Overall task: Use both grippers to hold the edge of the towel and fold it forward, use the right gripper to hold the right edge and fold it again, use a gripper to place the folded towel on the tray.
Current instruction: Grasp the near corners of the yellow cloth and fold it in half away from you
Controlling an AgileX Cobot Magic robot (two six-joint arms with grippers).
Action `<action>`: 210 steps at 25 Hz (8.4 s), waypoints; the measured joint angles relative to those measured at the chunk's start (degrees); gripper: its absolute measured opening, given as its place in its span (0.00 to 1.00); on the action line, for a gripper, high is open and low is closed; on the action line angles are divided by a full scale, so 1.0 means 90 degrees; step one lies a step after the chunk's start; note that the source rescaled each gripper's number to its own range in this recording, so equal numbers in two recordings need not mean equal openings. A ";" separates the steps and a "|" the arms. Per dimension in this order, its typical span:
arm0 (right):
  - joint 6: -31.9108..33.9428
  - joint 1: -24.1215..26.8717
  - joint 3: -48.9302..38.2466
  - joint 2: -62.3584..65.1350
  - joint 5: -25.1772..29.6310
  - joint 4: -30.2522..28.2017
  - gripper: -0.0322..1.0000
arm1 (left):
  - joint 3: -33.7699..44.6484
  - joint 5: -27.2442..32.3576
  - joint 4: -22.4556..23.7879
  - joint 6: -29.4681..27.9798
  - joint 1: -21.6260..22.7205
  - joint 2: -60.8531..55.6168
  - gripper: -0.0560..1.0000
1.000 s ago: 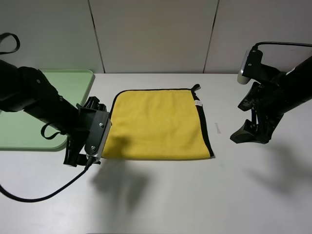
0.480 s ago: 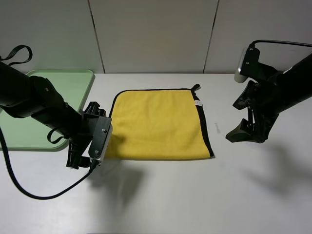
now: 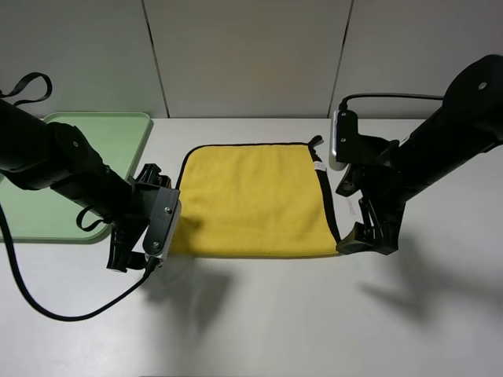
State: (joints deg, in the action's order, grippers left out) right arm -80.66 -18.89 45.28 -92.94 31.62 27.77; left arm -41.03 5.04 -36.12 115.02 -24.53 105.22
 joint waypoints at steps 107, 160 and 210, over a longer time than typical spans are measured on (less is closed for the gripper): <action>0.0796 0.0000 0.0014 -0.0041 0.0008 0.0569 0.03 | 0.0006 0.0755 0.0006 -0.0909 0.0000 -0.2067 0.05; 0.2267 -0.0005 0.0013 -0.0364 -0.2368 -0.0460 0.03 | -0.1471 0.0088 0.4454 -0.5471 -0.0016 0.0046 0.05; 0.2255 -0.0005 0.0006 -0.1074 -0.4490 -0.0753 1.00 | -0.1471 -0.2696 0.4478 -0.5602 -0.0016 0.0564 0.96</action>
State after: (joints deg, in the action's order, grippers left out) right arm -60.36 -18.93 45.34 -102.60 -8.78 20.99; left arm -54.27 -19.23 4.18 64.60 -24.68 110.30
